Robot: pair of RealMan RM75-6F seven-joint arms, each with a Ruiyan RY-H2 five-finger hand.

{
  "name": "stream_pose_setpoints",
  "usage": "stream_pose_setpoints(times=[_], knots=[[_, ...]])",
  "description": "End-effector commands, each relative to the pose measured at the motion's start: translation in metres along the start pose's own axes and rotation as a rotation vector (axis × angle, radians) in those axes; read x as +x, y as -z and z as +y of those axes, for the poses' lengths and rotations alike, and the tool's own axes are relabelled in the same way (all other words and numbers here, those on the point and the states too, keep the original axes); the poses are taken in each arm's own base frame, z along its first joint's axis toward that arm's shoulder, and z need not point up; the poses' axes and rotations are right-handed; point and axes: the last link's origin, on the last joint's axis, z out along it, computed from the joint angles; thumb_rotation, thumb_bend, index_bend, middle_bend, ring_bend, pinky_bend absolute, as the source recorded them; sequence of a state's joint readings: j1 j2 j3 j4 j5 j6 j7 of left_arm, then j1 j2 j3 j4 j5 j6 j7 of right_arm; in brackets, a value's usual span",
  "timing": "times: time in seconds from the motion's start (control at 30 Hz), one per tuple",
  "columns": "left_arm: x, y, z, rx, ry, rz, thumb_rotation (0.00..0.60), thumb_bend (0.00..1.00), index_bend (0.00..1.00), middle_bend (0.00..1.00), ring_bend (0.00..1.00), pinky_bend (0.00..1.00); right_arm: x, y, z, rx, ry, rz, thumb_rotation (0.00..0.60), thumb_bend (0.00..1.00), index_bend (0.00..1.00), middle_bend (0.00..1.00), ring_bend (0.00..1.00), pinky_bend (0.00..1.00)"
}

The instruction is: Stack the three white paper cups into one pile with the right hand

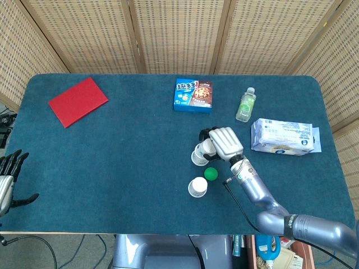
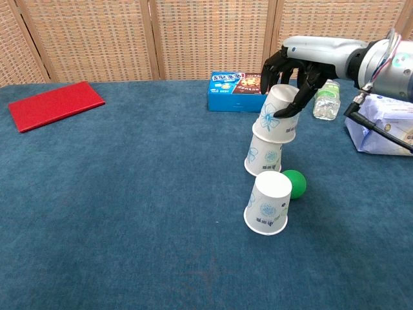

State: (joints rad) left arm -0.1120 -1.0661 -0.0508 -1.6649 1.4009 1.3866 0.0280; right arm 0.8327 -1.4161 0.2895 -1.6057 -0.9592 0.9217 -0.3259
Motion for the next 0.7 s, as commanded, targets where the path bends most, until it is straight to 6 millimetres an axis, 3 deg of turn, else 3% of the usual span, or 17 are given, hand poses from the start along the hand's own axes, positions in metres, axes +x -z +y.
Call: stream_pose_setpoints(times=[0.03, 0.1, 0.17, 0.3, 0.33, 0.5, 0.7], knots=[[0.0, 0.0, 0.0, 0.0, 0.0, -0.001, 0.6, 0.15, 0.0, 0.0, 0.0, 0.0, -0.001, 0.0, 0.0, -0.002, 0.005, -0.007, 0.6, 0.39, 0.46, 0.48, 0.43, 0.56], [0.0, 0.0, 0.0, 0.0, 0.0, -0.002, 0.6, 0.15, 0.0, 0.0, 0.0, 0.0, -0.001, 0.0, 0.001, -0.005, 0.006, -0.008, 0.6, 0.39, 0.45, 0.46, 0.42, 0.55], [0.0, 0.0, 0.0, 0.0, 0.0, -0.002, 0.6, 0.15, 0.0, 0.0, 0.0, 0.0, -0.002, 0.0, 0.001, -0.008, 0.008, -0.007, 0.6, 0.32, 0.37, 0.35, 0.34, 0.47], [0.0, 0.0, 0.0, 0.001, 0.0, 0.0, 0.6, 0.15, 0.0, 0.0, 0.0, 0.0, -0.006, 0.004, 0.001, 0.002, 0.017, -0.063, 0.6, 0.04, 0.12, 0.04, 0.04, 0.16], [0.0, 0.0, 0.0, 0.001, 0.0, 0.0, 0.6, 0.15, 0.0, 0.0, 0.0, 0.0, -0.006, 0.005, 0.0, 0.004, 0.017, -0.073, 0.6, 0.02, 0.09, 0.01, 0.01, 0.12], [0.0, -0.001, 0.0, 0.002, 0.0, -0.001, 0.6, 0.15, 0.0, 0.0, 0.0, 0.0, 0.001, 0.009, -0.005, 0.017, 0.009, -0.063, 0.6, 0.0, 0.04, 0.0, 0.0, 0.01], [-0.001, -0.001, 0.0, 0.001, -0.002, -0.006, 0.6, 0.15, 0.0, 0.0, 0.0, 0.0, 0.01, 0.027, -0.015, 0.085, 0.016, -0.019, 0.6, 0.0, 0.04, 0.0, 0.0, 0.0]])
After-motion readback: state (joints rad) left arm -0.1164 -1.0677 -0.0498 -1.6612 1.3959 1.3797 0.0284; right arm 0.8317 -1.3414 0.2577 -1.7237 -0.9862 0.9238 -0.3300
